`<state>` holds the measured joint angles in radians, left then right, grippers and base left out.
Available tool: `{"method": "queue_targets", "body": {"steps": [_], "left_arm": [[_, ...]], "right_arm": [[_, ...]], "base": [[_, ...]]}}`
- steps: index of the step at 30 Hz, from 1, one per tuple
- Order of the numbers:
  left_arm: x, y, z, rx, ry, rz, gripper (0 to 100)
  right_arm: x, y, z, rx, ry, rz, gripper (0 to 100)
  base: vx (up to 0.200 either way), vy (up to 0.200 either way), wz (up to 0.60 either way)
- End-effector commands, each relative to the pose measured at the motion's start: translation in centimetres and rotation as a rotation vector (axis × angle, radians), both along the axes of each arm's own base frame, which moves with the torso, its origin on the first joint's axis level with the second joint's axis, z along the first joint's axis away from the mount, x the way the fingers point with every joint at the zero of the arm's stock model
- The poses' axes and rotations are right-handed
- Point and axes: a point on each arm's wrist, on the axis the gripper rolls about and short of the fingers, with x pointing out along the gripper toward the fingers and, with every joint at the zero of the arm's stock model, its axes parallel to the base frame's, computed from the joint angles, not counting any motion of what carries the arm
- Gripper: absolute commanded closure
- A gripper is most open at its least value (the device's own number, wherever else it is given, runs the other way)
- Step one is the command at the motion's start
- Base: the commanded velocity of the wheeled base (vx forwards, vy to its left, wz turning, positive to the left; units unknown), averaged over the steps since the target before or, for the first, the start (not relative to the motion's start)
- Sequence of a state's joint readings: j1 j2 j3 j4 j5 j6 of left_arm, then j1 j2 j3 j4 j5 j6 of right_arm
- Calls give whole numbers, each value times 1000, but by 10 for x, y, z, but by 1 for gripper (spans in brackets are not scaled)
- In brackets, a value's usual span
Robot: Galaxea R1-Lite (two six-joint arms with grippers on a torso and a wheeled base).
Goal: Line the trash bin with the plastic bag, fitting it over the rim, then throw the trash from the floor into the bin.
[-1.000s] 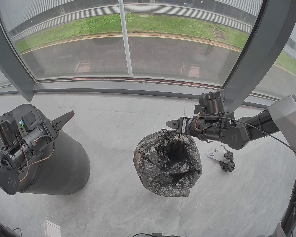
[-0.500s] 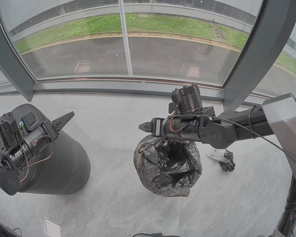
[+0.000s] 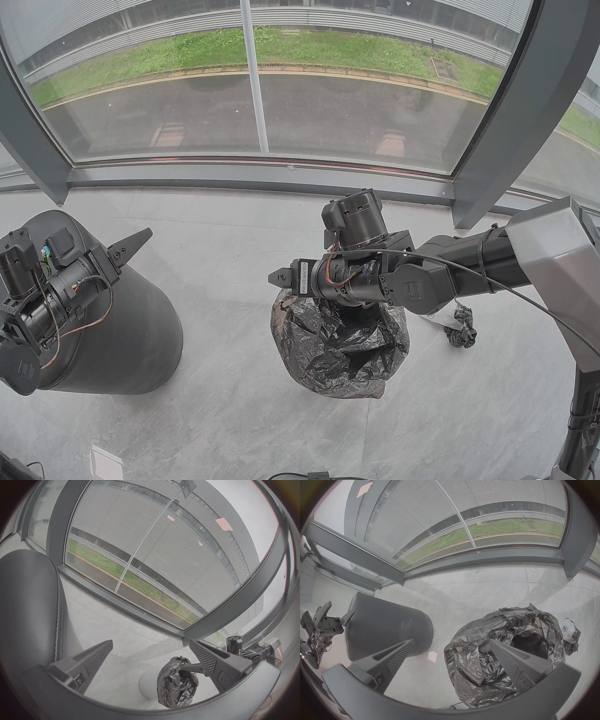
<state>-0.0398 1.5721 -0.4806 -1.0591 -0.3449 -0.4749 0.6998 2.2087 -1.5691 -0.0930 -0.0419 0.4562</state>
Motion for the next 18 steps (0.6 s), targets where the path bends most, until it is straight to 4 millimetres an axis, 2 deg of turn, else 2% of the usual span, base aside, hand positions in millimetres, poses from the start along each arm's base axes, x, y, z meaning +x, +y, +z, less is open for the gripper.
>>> {"method": "queue_targets", "body": {"steps": [1, 8, 18], "left_arm": [[1, 0, -1, 0, 5, 0, 0], [4, 0, -5, 1, 15, 0, 0], [5, 0, -6, -1, 22, -2, 0]], "right_arm": [[1, 1, -8, -13, 15, 0, 0], [11, 6, -27, -29, 31, -5, 0], [31, 18, -34, -15, -4, -14, 0]], "base": [[0, 0, 0], [0, 0, 0], [0, 0, 0]]}}
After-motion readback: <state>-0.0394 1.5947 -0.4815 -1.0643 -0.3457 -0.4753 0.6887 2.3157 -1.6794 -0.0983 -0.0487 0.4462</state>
